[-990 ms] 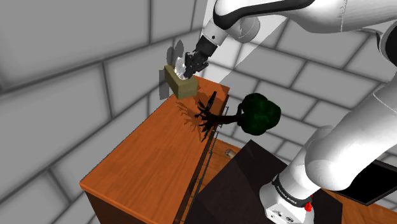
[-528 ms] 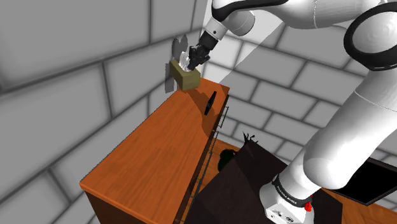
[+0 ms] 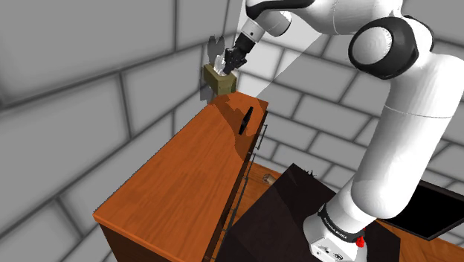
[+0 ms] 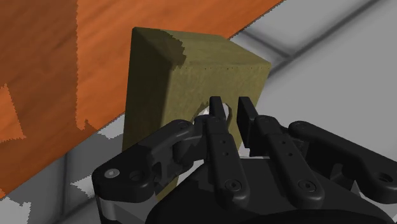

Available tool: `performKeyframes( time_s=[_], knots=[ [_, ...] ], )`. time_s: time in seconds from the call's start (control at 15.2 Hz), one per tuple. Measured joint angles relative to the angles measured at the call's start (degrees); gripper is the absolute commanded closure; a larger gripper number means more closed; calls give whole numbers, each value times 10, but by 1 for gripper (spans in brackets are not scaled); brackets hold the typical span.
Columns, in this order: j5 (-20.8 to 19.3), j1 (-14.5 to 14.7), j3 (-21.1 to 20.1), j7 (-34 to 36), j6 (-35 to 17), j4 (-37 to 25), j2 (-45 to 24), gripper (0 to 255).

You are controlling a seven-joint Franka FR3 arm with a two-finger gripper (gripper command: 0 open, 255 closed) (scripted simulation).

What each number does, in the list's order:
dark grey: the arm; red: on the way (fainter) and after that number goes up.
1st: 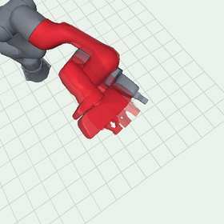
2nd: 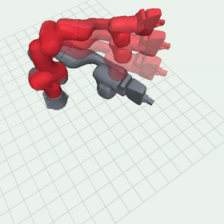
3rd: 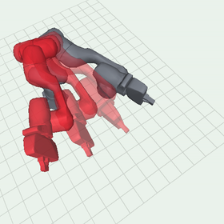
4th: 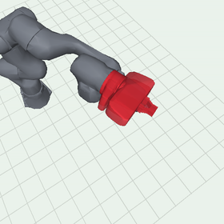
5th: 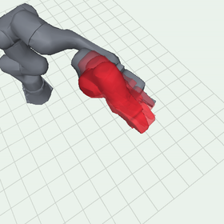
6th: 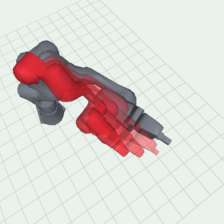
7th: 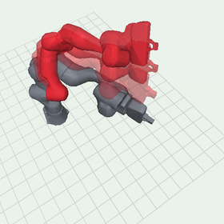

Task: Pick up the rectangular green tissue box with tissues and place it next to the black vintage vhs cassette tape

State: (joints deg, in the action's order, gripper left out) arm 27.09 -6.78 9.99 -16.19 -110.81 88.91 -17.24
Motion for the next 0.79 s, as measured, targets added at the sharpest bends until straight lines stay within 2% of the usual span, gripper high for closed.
performKeyframes(
  time_s=[0.2, 0.26, 0.79],
  knots=[
    [10, -29, 7, -16, 43, -96, -64, 255],
    [12, -34, 7, -21, 44, -104, -74, 255],
    [21, -32, 4, -43, -3, -65, -86, 255]
  ],
)
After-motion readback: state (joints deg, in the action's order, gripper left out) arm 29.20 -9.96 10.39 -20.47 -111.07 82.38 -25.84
